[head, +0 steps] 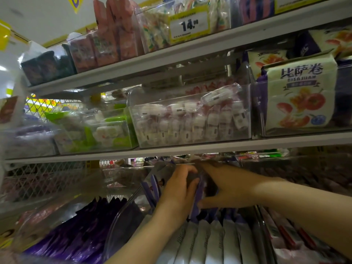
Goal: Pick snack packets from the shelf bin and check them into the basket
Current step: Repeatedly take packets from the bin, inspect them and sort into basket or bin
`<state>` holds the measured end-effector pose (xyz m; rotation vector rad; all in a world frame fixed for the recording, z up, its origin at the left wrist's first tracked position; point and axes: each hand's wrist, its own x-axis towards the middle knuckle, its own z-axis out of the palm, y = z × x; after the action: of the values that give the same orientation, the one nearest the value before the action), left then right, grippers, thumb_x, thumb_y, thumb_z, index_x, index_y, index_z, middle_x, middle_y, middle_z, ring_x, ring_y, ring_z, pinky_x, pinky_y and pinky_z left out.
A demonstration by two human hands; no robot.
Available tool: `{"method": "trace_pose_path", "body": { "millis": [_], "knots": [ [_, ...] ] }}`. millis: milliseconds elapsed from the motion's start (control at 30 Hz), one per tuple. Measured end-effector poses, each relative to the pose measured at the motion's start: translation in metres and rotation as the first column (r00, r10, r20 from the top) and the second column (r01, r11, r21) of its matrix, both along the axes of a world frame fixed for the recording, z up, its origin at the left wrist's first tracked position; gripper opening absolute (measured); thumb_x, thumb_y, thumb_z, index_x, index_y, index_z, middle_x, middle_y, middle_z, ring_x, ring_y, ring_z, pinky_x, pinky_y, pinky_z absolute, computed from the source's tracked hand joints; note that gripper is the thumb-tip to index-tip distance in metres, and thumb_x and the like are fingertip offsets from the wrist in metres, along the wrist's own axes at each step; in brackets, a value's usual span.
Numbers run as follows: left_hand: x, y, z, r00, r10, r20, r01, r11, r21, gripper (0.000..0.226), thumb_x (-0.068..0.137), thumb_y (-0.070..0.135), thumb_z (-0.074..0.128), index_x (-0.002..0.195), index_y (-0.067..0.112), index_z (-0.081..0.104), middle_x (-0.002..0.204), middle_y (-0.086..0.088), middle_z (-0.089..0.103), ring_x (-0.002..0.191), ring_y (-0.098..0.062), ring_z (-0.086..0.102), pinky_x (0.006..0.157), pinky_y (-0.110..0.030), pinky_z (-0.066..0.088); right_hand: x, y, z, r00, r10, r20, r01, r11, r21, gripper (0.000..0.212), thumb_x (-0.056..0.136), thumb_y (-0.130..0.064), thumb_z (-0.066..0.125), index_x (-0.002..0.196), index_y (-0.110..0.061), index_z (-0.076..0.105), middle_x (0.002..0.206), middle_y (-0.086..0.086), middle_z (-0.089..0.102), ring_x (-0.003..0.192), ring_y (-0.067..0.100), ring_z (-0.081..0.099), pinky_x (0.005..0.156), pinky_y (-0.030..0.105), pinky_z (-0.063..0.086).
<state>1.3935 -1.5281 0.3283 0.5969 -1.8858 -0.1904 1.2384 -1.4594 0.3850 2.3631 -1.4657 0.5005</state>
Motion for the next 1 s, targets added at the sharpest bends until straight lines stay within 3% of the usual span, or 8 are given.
{"method": "trace_pose_path", "body": {
  "millis": [133, 267, 367, 433, 567, 700, 867, 1000],
  "knots": [
    [0.010, -0.001, 0.004, 0.999, -0.006, 0.039, 0.009, 0.998, -0.066, 0.036, 0.092, 0.023, 0.064, 0.108, 0.051, 0.046, 0.118, 0.011, 0.061, 0.107, 0.001, 0.058, 0.091, -0.018, 0.048, 0.005, -0.004, 0.003, 0.998, -0.002, -0.067, -0.002, 0.998, -0.058, 0.064, 0.081, -0.051, 0.065, 0.138, -0.038, 0.038, 0.137, -0.009, 0.050, 0.120, 0.015, 0.052, 0.100, 0.035, 0.045],
    [0.021, -0.002, 0.000, 0.993, -0.025, 0.116, 0.027, 1.000, -0.011, 0.031, 0.086, 0.044, 0.066, 0.113, 0.049, 0.052, 0.105, 0.015, 0.066, 0.098, 0.003, 0.061, 0.086, -0.018, 0.049, 0.006, -0.007, 0.004, 0.994, 0.010, -0.104, -0.021, 0.994, -0.105, 0.050, 0.085, -0.045, 0.063, 0.133, -0.038, 0.047, 0.140, -0.010, 0.049, 0.124, 0.015, 0.048, 0.102, 0.035, 0.044],
    [0.028, 0.002, -0.008, 0.977, -0.034, 0.212, 0.029, 0.999, 0.024, 0.051, 0.075, 0.060, 0.062, 0.123, 0.058, 0.045, 0.111, 0.021, 0.065, 0.104, 0.006, 0.059, 0.089, -0.015, 0.048, 0.008, -0.009, 0.001, 0.998, 0.002, -0.057, -0.009, 0.993, -0.120, 0.038, 0.088, -0.040, 0.062, 0.125, -0.036, 0.054, 0.135, -0.008, 0.053, 0.119, 0.016, 0.051, 0.098, 0.033, 0.046],
    [0.033, 0.005, -0.011, 0.972, 0.004, 0.236, -0.005, 1.000, 0.003, 0.053, 0.075, 0.057, 0.063, 0.121, 0.066, 0.039, 0.119, 0.026, 0.059, 0.108, 0.011, 0.054, 0.088, -0.008, 0.044, 0.011, -0.008, 0.000, 0.999, -0.029, -0.035, 0.023, 0.986, -0.162, 0.029, 0.090, -0.041, 0.059, 0.118, -0.034, 0.056, 0.129, -0.008, 0.055, 0.114, 0.016, 0.052, 0.089, 0.027, 0.043],
    [0.038, 0.016, -0.013, 0.971, 0.058, 0.231, -0.053, 0.998, -0.029, 0.054, 0.081, 0.039, 0.067, 0.130, 0.046, 0.045, 0.124, 0.016, 0.056, 0.112, 0.000, 0.054, 0.094, -0.024, 0.047, 0.017, 0.006, -0.003, 0.999, -0.028, -0.027, 0.021, 0.976, -0.218, 0.027, 0.090, -0.047, 0.055, 0.115, -0.037, 0.054, 0.123, -0.014, 0.053, 0.104, 0.006, 0.044, 0.079, 0.023, 0.029],
    [0.042, 0.037, -0.013, 0.983, 0.087, 0.164, -0.074, 0.994, -0.085, 0.041, 0.084, 0.031, 0.068, 0.124, 0.035, 0.057, 0.114, 0.014, 0.060, 0.104, 0.000, 0.056, 0.087, -0.011, 0.044, 0.022, 0.028, -0.006, 1.000, 0.002, -0.017, -0.007, 0.959, -0.284, 0.030, 0.088, -0.048, 0.057, 0.115, -0.033, 0.057, 0.117, -0.008, 0.057, 0.106, 0.016, 0.055, 0.086, 0.033, 0.047],
    [0.058, 0.070, -0.016, 0.993, 0.111, 0.049, -0.107, 0.991, -0.080, 0.026, 0.087, 0.029, 0.069, 0.112, 0.030, 0.064, 0.103, 0.014, 0.060, 0.093, 0.003, 0.056, 0.076, -0.005, 0.039, 0.032, 0.060, -0.010, 0.996, 0.083, 0.032, -0.066, 0.930, -0.361, 0.029, 0.086, -0.048, 0.058, 0.107, -0.029, 0.063, 0.102, -0.010, 0.061, 0.092, 0.012, 0.057, 0.076, 0.033, 0.048],
    [0.079, 0.107, -0.020, 0.974, -0.081, -0.211, 0.130, 0.964, 0.231, 0.019, 0.086, 0.050, 0.057, 0.098, 0.038, 0.064, 0.104, 0.009, 0.066, 0.091, -0.001, 0.066, 0.077, -0.019, 0.055, 0.053, 0.087, -0.022, 0.976, 0.198, 0.093, -0.147, 0.908, -0.393, 0.038, 0.083, -0.048, 0.055, 0.107, -0.022, 0.068, 0.102, -0.008, 0.064, 0.089, 0.012, 0.060, 0.074, 0.035, 0.052]
  ]
}}
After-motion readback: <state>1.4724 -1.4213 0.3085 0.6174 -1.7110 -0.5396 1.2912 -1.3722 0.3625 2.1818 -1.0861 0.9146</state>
